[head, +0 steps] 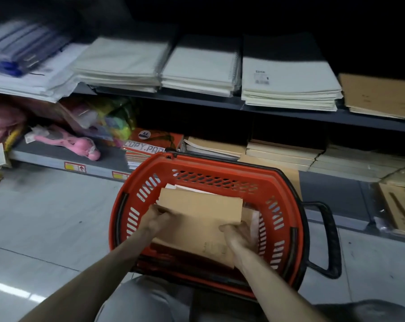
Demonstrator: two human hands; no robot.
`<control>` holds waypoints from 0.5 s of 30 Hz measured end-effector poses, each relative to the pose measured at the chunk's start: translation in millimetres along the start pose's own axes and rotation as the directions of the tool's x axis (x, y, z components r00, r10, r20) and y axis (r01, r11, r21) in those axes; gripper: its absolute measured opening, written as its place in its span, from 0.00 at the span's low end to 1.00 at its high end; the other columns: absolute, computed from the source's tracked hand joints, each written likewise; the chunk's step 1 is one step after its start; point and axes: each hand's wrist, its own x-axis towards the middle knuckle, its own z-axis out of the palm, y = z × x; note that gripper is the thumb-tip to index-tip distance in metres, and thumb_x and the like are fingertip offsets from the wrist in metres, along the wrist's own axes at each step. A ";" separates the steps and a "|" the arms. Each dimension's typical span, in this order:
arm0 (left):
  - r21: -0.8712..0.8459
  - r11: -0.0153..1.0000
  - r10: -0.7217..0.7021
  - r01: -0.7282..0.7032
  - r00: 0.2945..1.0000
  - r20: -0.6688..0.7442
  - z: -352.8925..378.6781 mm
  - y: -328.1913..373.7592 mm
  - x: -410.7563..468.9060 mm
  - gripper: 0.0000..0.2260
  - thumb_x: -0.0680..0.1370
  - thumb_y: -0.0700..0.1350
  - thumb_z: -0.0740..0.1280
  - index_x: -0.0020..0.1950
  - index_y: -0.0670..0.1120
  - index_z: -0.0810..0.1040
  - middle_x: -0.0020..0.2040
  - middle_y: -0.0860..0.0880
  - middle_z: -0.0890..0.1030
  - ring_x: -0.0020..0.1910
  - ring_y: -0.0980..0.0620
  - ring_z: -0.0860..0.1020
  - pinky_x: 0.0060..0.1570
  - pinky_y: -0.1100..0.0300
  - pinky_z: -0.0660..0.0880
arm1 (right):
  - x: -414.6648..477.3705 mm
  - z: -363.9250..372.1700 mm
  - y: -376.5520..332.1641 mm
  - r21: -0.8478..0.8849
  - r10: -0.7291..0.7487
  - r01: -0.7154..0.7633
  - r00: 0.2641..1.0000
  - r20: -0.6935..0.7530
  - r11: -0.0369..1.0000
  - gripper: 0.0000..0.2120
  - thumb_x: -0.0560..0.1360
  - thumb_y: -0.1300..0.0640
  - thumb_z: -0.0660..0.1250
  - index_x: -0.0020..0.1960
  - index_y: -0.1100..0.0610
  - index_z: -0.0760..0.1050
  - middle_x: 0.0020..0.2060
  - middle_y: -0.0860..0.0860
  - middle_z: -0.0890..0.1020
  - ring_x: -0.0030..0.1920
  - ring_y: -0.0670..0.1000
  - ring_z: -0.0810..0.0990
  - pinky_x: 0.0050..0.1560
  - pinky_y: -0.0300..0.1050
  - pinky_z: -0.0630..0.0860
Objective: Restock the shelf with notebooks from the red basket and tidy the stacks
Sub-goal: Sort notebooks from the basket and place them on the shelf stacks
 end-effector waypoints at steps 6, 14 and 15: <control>0.092 0.991 0.105 -0.094 0.987 -0.121 5.0 15.8 -28.6 0.11 0.76 0.45 0.72 0.57 0.43 0.84 0.53 0.45 0.85 0.57 0.43 0.83 0.51 0.57 0.74 | 4.4 13.4 11.7 0.026 -0.004 0.007 0.993 -0.116 1.000 0.26 0.75 0.49 0.68 0.70 0.59 0.76 0.75 0.53 0.72 0.71 0.59 0.74 0.71 0.52 0.71; 0.162 0.984 0.090 -0.075 0.992 -0.085 0.3 23.1 -38.7 0.14 0.75 0.49 0.70 0.59 0.46 0.83 0.55 0.46 0.85 0.55 0.43 0.83 0.56 0.52 0.80 | -18.6 10.7 1.9 0.002 -0.143 0.149 0.953 -0.267 0.989 0.25 0.74 0.52 0.69 0.68 0.57 0.71 0.67 0.56 0.78 0.69 0.60 0.76 0.71 0.54 0.73; 0.157 0.985 0.082 -0.067 0.993 -0.088 -1.7 24.2 -38.6 0.13 0.76 0.49 0.69 0.58 0.47 0.84 0.54 0.46 0.85 0.55 0.43 0.82 0.56 0.51 0.81 | -16.7 11.3 0.4 -0.009 -0.174 0.179 0.940 -0.293 0.984 0.28 0.71 0.49 0.69 0.69 0.54 0.68 0.67 0.55 0.77 0.68 0.59 0.77 0.70 0.56 0.74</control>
